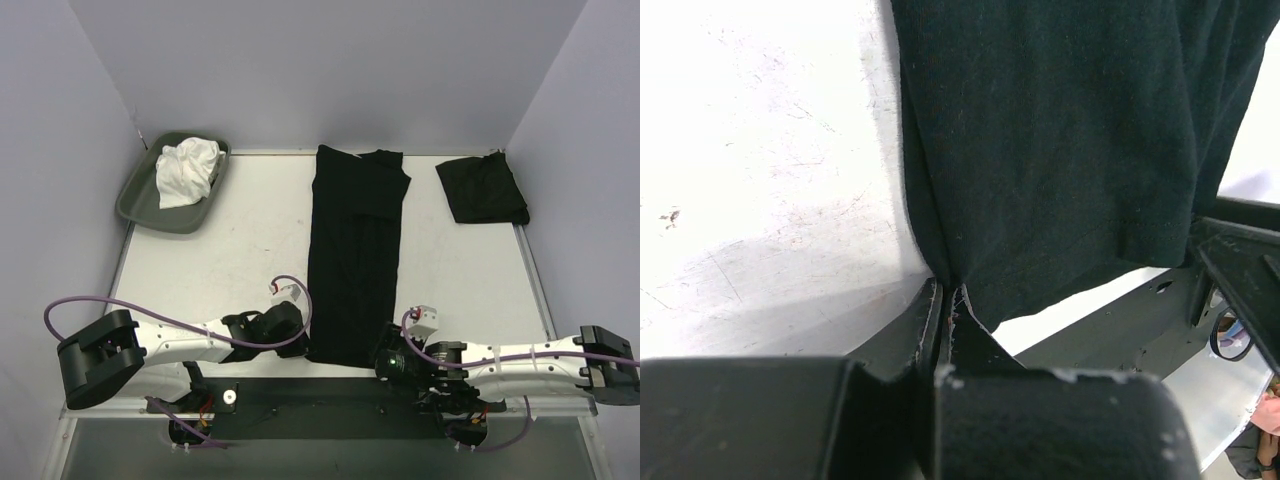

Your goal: Fold and stack the t-shirts

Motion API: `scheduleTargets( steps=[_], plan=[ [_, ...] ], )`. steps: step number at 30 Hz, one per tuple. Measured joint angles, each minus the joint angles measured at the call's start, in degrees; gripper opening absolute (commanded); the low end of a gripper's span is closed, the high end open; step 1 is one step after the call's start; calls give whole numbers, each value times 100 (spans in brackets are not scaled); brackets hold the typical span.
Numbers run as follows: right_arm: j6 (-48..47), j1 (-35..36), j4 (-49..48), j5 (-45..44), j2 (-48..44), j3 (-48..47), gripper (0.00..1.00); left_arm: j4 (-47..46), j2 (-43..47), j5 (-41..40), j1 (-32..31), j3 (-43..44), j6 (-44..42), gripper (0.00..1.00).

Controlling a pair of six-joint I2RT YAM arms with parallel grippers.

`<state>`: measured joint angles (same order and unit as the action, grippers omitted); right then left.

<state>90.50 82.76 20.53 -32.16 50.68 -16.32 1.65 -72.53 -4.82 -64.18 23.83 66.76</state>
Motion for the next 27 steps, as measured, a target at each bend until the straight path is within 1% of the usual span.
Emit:
scheduleTargets(
  steps=[2, 3, 5, 6, 8, 11, 12, 19, 23, 27],
  plan=[
    [50, 61, -57, 0, 144, -46, 44, -11, 0, 0, 0, 0, 7, 0],
    [94, 94, -79, 4, 214, -66, 39, -13, 0, 0, 0, -2, 9, 0],
    [168, 160, -125, 0, 323, -90, 36, -15, -2, -2, -2, -2, 11, 0],
    [229, 186, -146, -2, 356, -96, 31, -17, -2, -4, -4, -2, 13, 0],
    [321, 234, -177, -9, 402, -98, 27, -17, 0, -22, -20, -2, 11, 0],
    [470, 282, -173, 28, 428, -94, 12, -17, 9, -42, -33, -2, 13, 0],
    [533, 284, -170, 66, 428, -83, 0, -15, 20, -59, -44, -4, 13, 0],
    [863, 365, -90, 76, 428, -50, 0, -20, 267, -188, -238, -186, 61, 0],
    [1078, 675, 96, -2, 459, -85, 0, 0, 393, -345, -533, -273, 210, 0],
    [1370, 1139, 516, -72, 695, -291, 0, 63, 452, -560, -979, -293, 457, 0]
  ],
)
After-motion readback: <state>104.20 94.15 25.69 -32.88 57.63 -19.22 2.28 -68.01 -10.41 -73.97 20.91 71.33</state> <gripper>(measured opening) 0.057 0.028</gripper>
